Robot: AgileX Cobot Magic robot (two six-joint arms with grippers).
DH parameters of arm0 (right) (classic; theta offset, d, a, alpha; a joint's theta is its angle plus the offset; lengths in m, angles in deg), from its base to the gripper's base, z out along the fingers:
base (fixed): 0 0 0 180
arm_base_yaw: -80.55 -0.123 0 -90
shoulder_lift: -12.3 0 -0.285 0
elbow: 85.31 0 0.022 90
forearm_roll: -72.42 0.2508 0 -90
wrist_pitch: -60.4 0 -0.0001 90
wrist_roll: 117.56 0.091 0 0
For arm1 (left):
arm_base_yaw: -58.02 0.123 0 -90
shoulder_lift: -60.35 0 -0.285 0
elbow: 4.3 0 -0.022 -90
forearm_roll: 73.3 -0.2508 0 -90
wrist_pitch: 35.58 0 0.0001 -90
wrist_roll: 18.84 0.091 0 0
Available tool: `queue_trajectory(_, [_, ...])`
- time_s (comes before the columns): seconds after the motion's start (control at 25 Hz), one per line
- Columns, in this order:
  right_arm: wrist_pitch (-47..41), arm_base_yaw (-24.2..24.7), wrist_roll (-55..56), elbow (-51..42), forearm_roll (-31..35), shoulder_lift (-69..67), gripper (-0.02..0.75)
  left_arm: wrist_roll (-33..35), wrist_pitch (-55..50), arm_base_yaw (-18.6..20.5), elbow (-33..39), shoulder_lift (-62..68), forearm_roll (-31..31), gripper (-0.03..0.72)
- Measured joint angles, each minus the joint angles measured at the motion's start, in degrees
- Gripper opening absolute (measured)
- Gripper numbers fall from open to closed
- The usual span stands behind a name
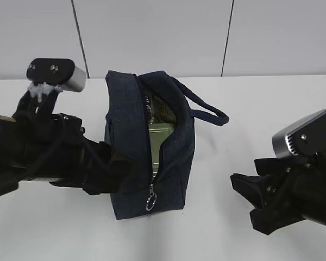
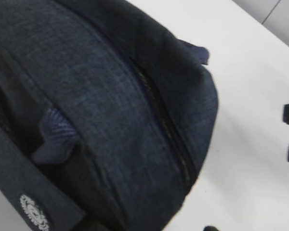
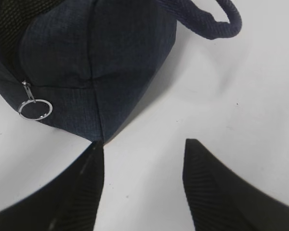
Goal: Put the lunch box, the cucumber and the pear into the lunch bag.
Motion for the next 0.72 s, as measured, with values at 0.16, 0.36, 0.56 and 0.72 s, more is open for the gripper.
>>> queue_trajectory(0.16, [0.0,0.0,3.5,0.0,-5.3,0.0,0.409,0.0,3.6,0.0,0.0,3.5,0.3,0.372])
queue_trajectory(0.36, [5.1,0.0,15.8,-0.9,-21.2,-1.5,0.352,0.0,5.9,0.0,0.0,4.5,0.5,0.202])
queue_trajectory(0.56, [15.1,0.0,22.0,-1.9,-33.4,-8.1,0.293,0.0,6.0,-0.2,0.0,4.5,-0.2,0.029])
queue_trajectory(0.72, [23.5,0.0,22.6,-1.9,-37.3,-15.7,0.286,-0.1,6.4,-0.2,0.0,4.5,-1.4,0.007])
